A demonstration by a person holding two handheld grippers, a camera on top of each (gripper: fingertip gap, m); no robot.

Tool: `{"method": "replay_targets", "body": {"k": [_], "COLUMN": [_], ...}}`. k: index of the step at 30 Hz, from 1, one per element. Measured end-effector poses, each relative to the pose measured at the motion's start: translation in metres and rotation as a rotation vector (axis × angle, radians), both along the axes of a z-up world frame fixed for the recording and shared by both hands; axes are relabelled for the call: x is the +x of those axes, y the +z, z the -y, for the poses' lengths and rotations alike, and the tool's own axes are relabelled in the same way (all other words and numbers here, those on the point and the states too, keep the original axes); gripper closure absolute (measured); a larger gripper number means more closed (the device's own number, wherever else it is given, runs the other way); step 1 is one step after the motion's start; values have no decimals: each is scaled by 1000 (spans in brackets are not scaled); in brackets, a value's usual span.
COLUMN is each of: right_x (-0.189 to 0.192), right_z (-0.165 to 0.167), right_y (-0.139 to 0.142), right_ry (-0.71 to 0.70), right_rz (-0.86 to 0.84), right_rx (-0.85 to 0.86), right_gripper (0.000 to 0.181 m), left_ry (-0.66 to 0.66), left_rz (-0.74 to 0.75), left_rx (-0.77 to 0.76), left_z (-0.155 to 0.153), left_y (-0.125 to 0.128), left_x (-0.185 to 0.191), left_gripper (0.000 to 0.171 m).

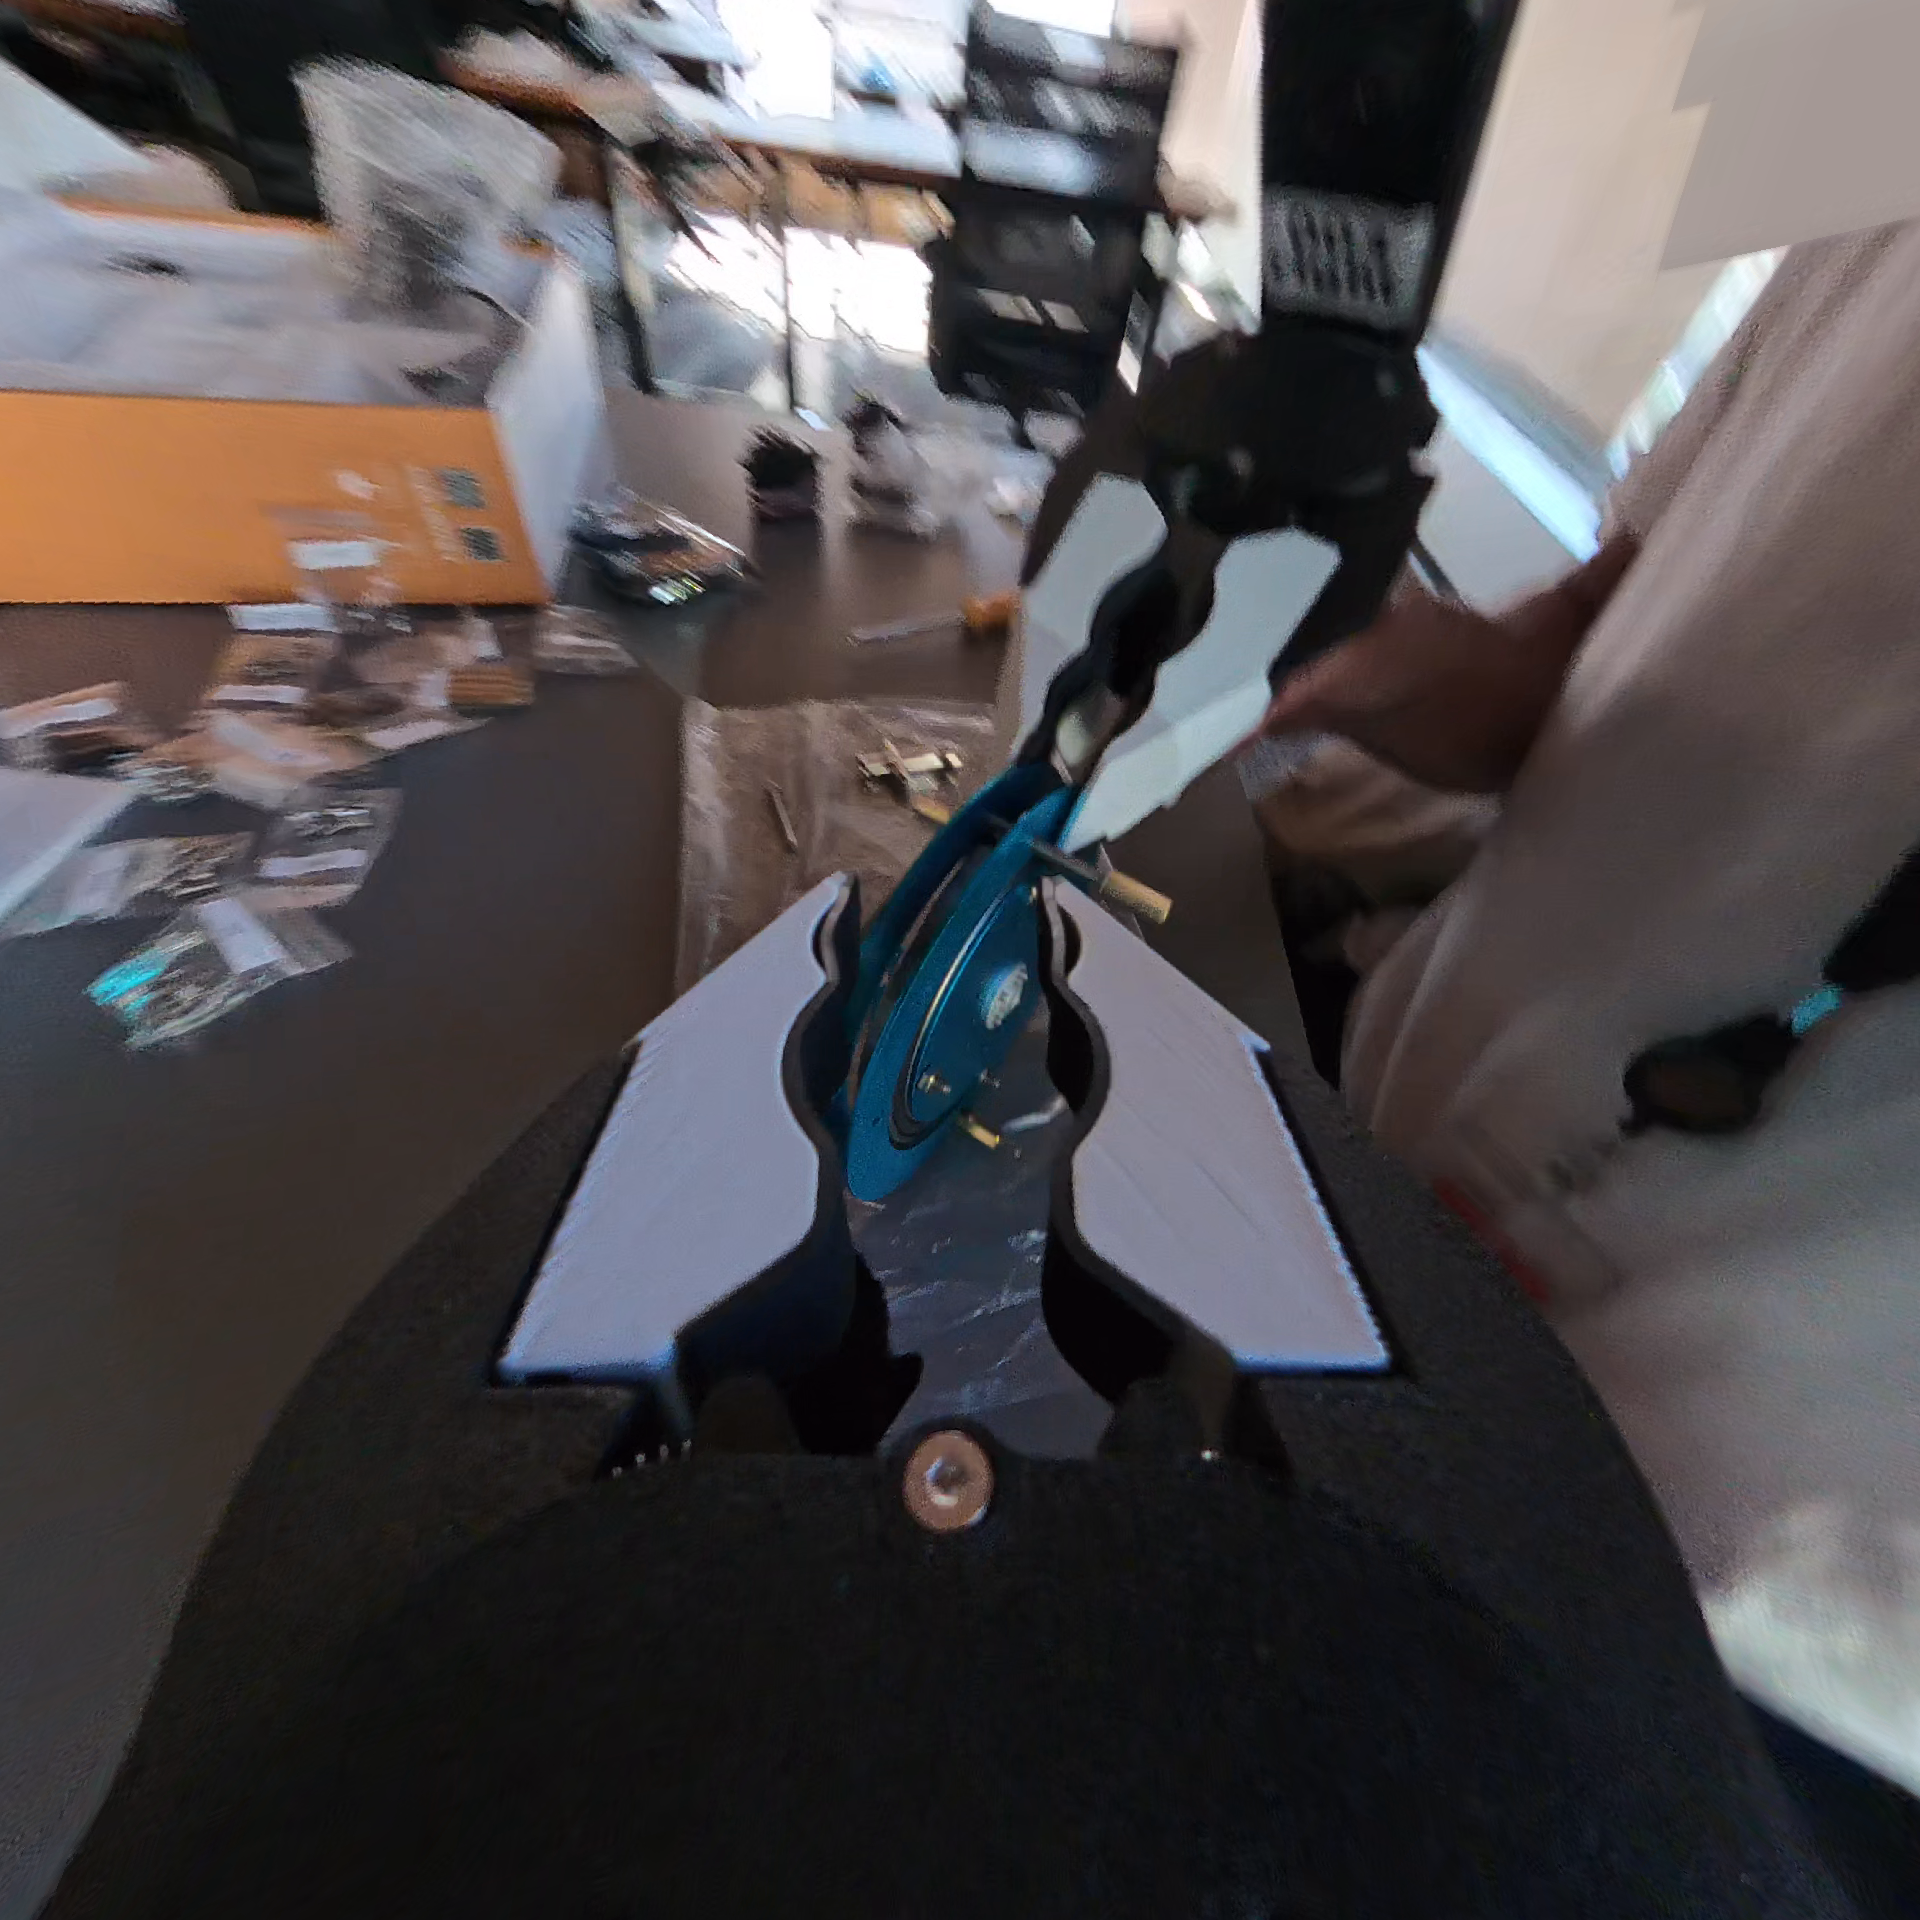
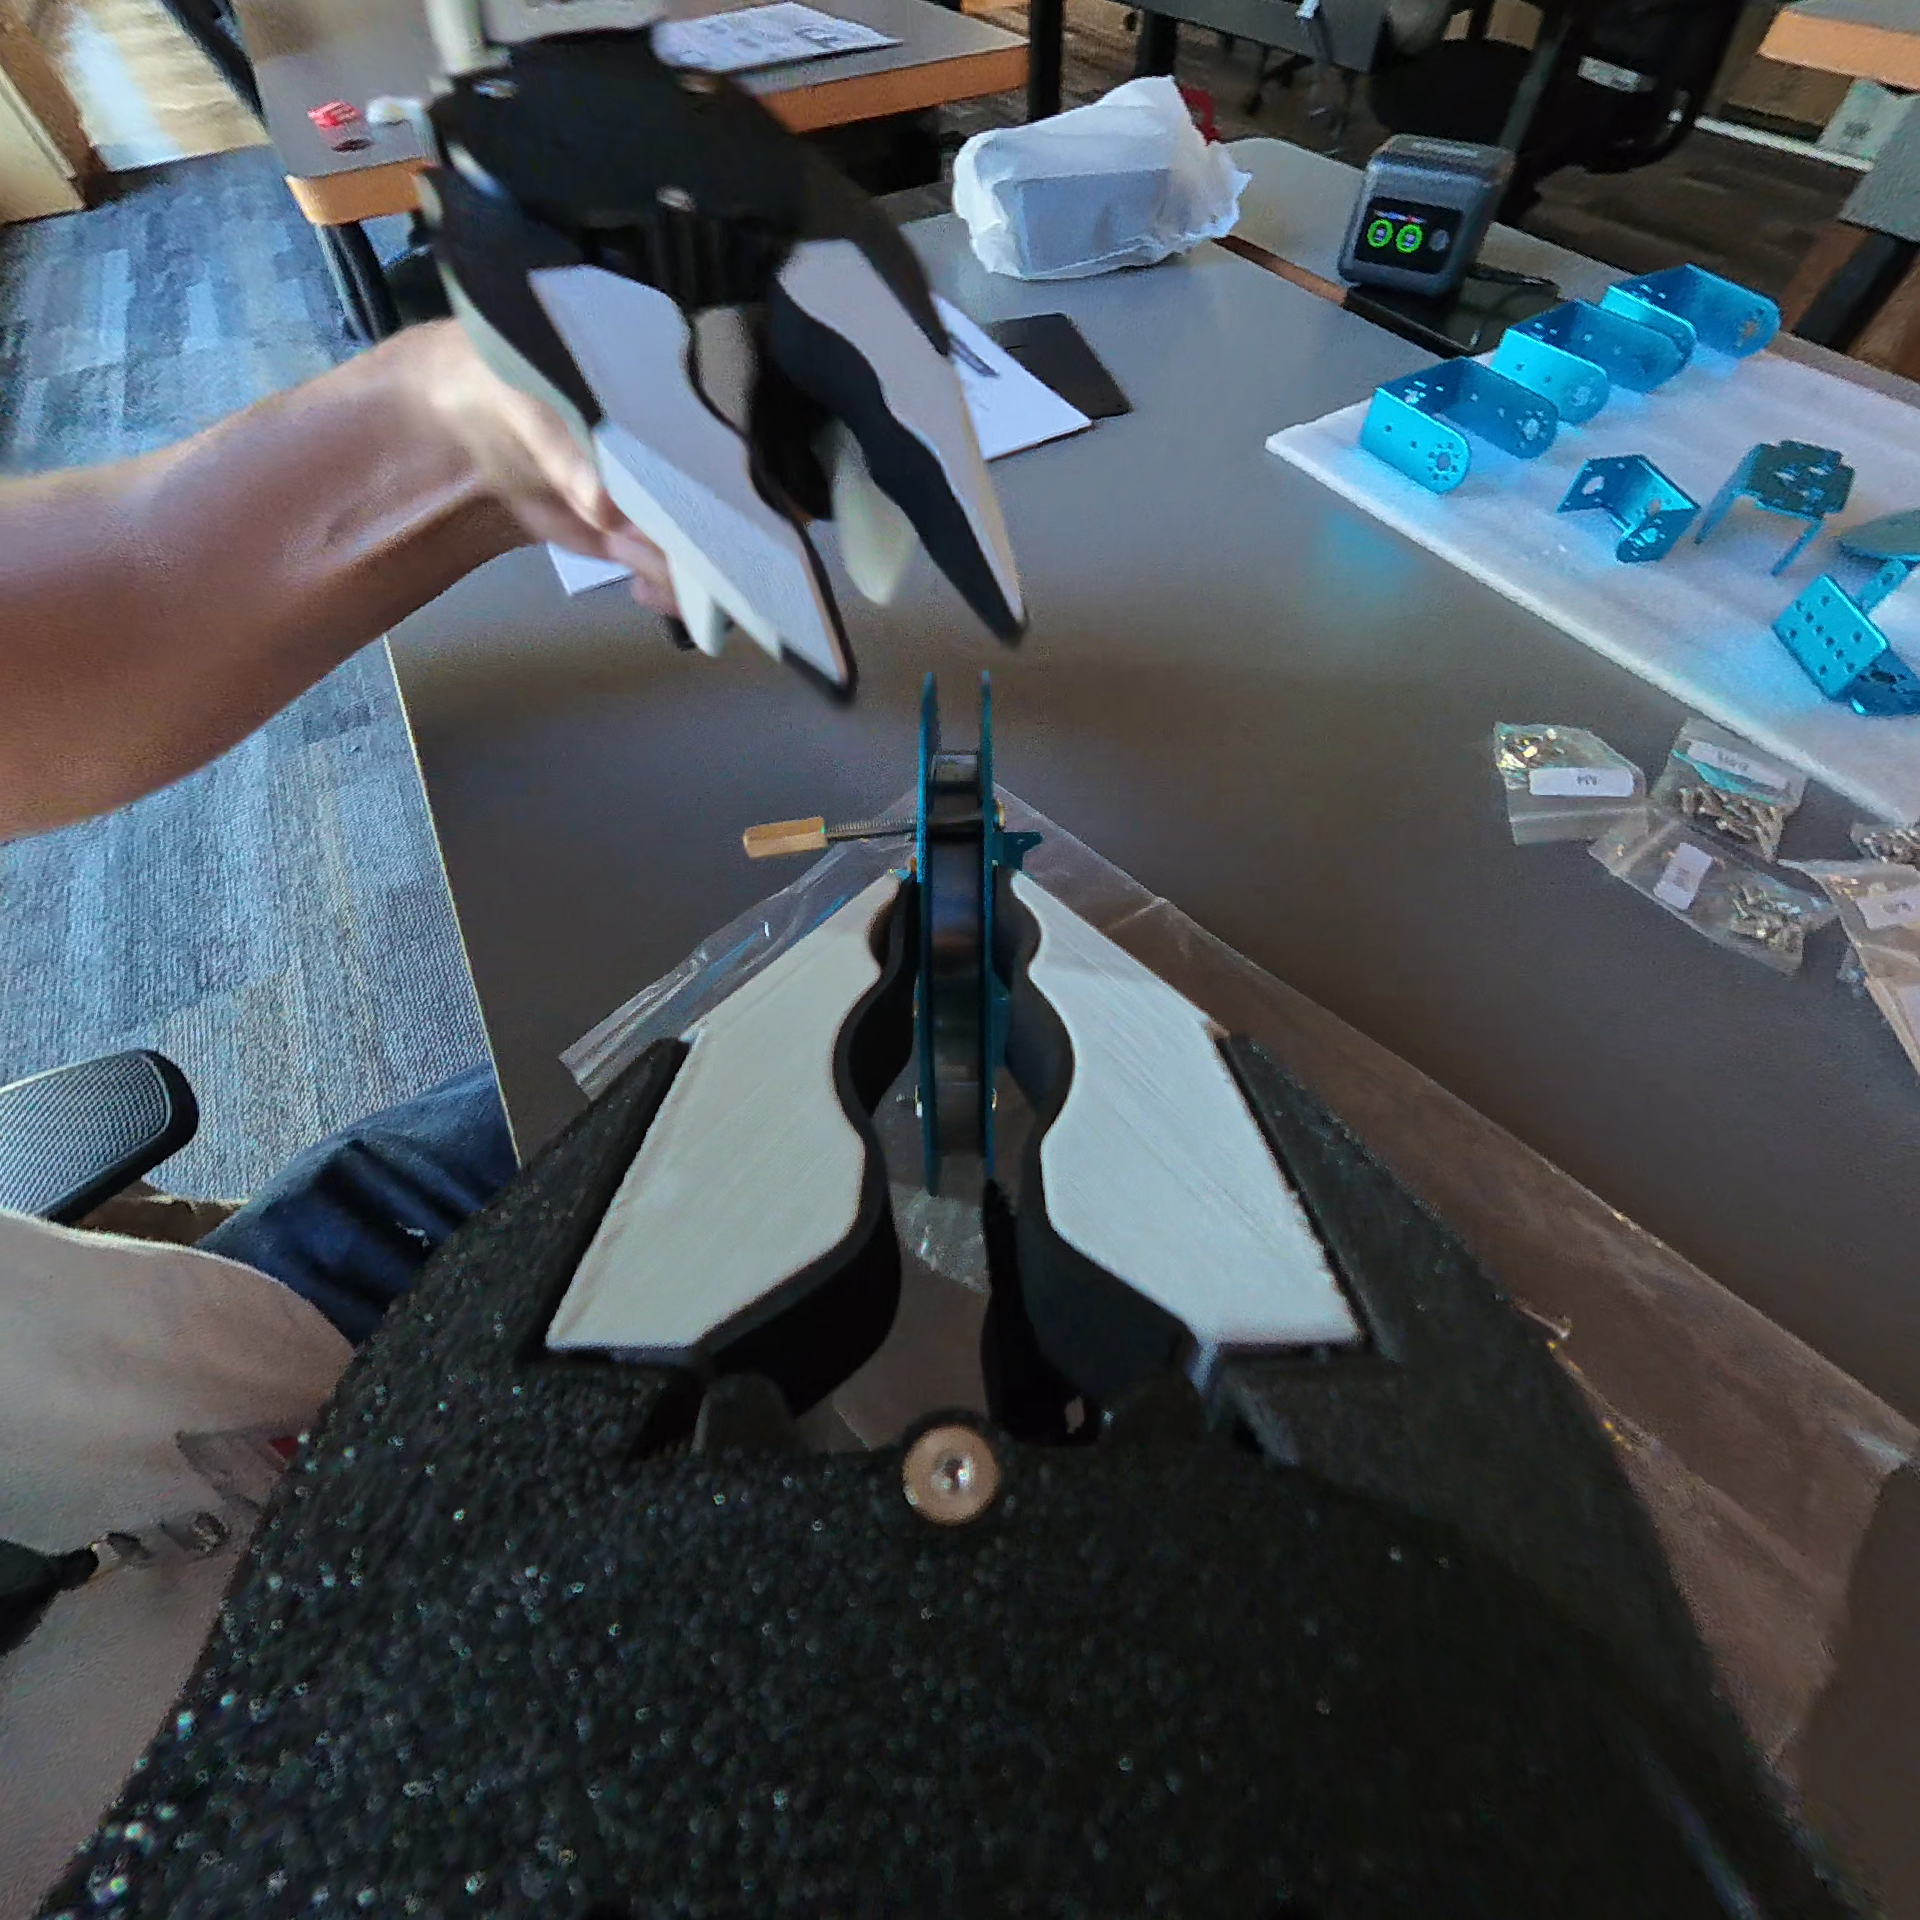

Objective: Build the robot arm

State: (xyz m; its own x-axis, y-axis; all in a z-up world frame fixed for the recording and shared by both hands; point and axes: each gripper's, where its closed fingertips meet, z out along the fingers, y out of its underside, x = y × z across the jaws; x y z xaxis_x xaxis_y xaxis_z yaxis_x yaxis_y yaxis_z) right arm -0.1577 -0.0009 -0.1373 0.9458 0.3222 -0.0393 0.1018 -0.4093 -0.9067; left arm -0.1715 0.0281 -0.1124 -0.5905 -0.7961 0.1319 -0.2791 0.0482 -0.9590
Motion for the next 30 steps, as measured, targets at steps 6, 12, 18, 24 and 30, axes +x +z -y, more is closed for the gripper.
{"method": "replay_targets", "body": {"k": [6, 12, 18, 24, 30], "right_x": [-1, -4, -4, -4, -4], "right_z": [-2, -3, -1, -1, -1], "right_y": [0, 1, 1, 1, 1], "right_ry": [-95, -128, -135, -147, -149], "right_rz": [18, 49, 52, 37, 45], "right_rx": [6, 1, 4, 13, 9], "right_gripper": [169, 169, 169, 169, 169], "left_ry": [401, 627, 650, 633, 639], "left_rz": [74, 9, 32, 12, -13], "left_rx": [-162, -154, -204, -86, -97], "left_z": [15, 33, 33, 33, 32], "left_y": [-1, -12, -10, -11, -14], "left_x": [-25, -20, -12, -12, -11], "left_gripper": [138, 138, 167, 167, 159]}}
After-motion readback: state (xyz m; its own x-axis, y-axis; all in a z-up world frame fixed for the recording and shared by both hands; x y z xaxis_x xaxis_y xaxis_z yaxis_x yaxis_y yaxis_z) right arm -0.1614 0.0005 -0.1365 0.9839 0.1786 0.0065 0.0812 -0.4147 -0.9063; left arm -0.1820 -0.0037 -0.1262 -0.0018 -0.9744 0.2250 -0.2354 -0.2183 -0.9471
